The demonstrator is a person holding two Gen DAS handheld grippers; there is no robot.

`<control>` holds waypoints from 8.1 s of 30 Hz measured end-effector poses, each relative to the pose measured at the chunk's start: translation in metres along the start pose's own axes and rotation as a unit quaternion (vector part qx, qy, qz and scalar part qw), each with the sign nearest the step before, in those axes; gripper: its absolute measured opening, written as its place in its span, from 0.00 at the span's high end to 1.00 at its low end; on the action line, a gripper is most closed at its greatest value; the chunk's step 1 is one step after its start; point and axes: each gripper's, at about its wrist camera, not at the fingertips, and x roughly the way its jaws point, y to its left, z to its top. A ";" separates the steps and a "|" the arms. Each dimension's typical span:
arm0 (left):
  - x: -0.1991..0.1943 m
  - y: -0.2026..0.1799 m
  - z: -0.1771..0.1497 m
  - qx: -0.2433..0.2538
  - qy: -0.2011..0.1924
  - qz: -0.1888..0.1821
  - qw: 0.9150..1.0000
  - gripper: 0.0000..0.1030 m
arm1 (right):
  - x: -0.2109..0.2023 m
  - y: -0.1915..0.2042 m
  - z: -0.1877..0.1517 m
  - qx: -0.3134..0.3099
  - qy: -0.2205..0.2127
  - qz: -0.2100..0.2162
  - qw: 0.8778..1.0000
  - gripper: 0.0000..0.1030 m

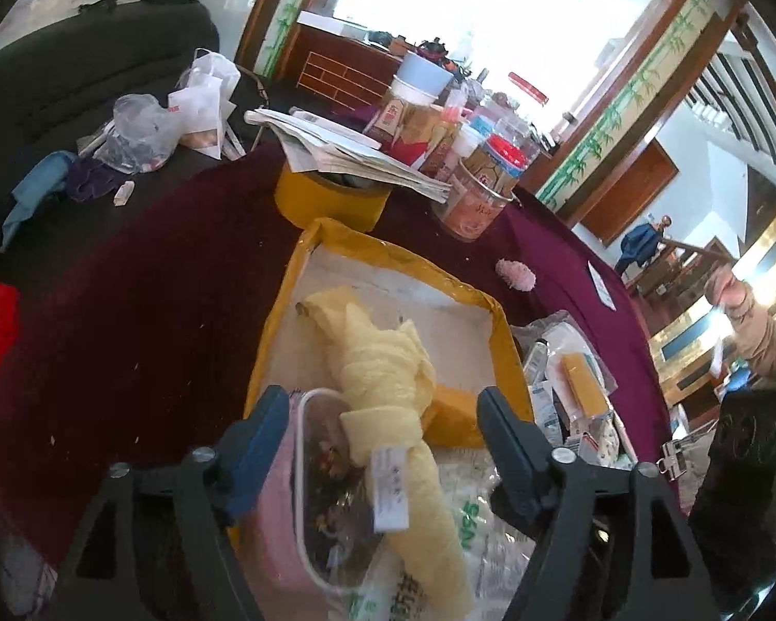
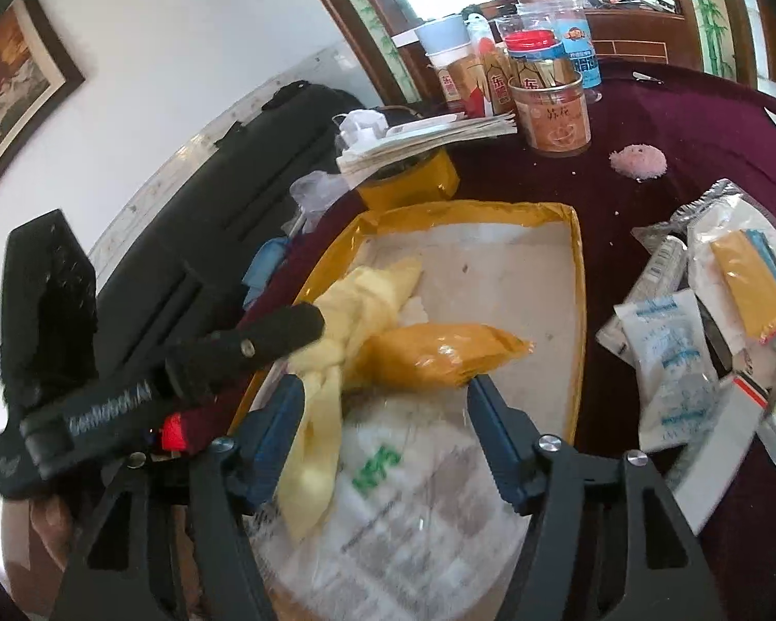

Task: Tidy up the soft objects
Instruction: 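Carry the yellow towel and orange pouch into the tray with both grippers, then move both grippers back over the scattered items on the table, then grasp the grey tube box with left gripper while right gripper grasps the red-labelled wipe pack, then carry both items over the yellow tray and open both grippers, then move the right gripper to the teal tissue pack and grasp it, then grasp the white desiccant packet with the left gripper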

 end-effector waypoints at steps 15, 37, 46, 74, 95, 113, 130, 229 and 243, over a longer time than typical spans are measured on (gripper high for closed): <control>-0.060 -0.031 -0.044 0.032 -0.068 0.026 0.997 0.12 | -0.092 -0.011 -0.078 -0.030 -0.048 0.033 0.998 0.16; -0.036 -0.144 -0.053 0.140 -0.026 -0.049 0.989 0.11 | -0.139 -0.117 -0.063 0.077 -0.074 -0.074 0.992 0.12; -0.008 -0.161 -0.064 0.171 0.015 -0.052 0.984 0.11 | -0.140 -0.165 -0.030 0.098 -0.047 -0.122 0.987 0.12; 0.030 -0.185 -0.082 0.211 0.089 -0.071 0.971 0.11 | -0.111 -0.277 -0.015 0.193 0.006 -0.144 0.971 0.12; 0.123 -0.220 -0.091 0.292 0.199 0.031 0.935 0.74 | -0.133 -0.236 -0.052 0.188 -0.067 -0.162 0.966 0.64; 0.001 -0.152 -0.063 0.144 0.137 -0.151 0.968 0.74 | -0.148 -0.103 -0.041 0.123 -0.106 -0.050 0.985 0.79; 0.006 -0.023 0.056 0.025 0.067 -0.050 0.996 0.73 | -0.002 -0.042 0.030 0.060 -0.005 -0.021 0.998 0.79; 0.046 -0.191 -0.057 0.199 0.073 0.006 0.977 0.18 | -0.119 -0.172 -0.102 0.196 -0.078 -0.246 0.946 0.75; 0.152 -0.199 -0.056 0.196 0.172 0.118 0.958 0.45 | -0.112 -0.167 -0.099 0.173 -0.073 -0.231 0.955 0.75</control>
